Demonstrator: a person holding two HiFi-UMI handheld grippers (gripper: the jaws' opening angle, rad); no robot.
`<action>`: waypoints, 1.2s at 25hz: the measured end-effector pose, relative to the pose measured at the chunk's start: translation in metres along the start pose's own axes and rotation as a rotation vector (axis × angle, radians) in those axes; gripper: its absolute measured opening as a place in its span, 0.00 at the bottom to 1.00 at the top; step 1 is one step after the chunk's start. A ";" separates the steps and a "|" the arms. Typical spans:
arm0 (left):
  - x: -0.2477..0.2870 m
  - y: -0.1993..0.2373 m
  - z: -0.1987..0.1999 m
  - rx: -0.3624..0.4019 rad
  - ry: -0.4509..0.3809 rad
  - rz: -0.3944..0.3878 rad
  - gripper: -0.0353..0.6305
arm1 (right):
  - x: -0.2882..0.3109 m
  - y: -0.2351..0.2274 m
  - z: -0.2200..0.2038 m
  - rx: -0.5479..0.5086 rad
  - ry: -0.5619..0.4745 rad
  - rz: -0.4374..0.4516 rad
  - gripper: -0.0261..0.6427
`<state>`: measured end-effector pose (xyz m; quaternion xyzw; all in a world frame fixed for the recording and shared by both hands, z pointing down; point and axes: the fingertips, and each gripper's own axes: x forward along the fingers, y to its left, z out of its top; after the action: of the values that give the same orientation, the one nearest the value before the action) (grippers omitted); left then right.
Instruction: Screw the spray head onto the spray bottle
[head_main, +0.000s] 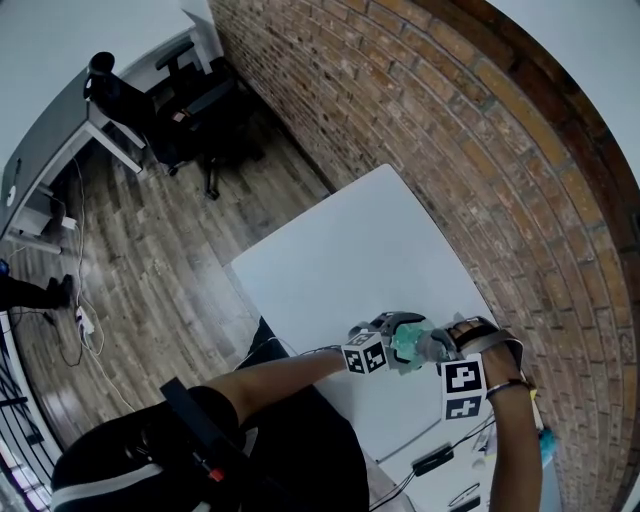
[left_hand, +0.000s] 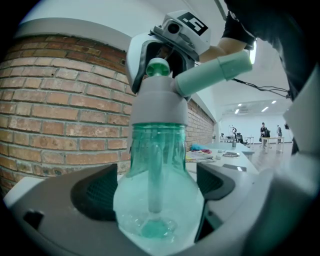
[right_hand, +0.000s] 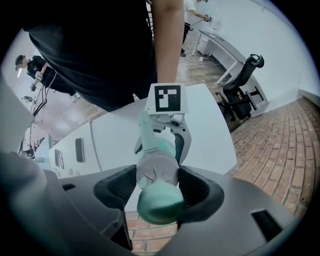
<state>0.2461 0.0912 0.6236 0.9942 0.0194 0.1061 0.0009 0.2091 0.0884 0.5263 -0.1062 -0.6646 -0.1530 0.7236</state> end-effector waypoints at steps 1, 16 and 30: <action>0.000 0.000 0.000 0.001 0.000 0.000 0.78 | 0.001 0.001 0.000 -0.006 0.002 0.001 0.44; -0.002 -0.001 -0.001 0.001 -0.002 0.003 0.78 | 0.000 -0.003 0.004 0.429 -0.132 0.065 0.44; -0.005 -0.001 0.000 0.004 -0.011 0.006 0.78 | -0.002 -0.011 0.002 0.836 -0.236 0.065 0.44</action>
<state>0.2417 0.0923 0.6222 0.9948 0.0167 0.1008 -0.0015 0.2030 0.0789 0.5236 0.1581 -0.7438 0.1653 0.6281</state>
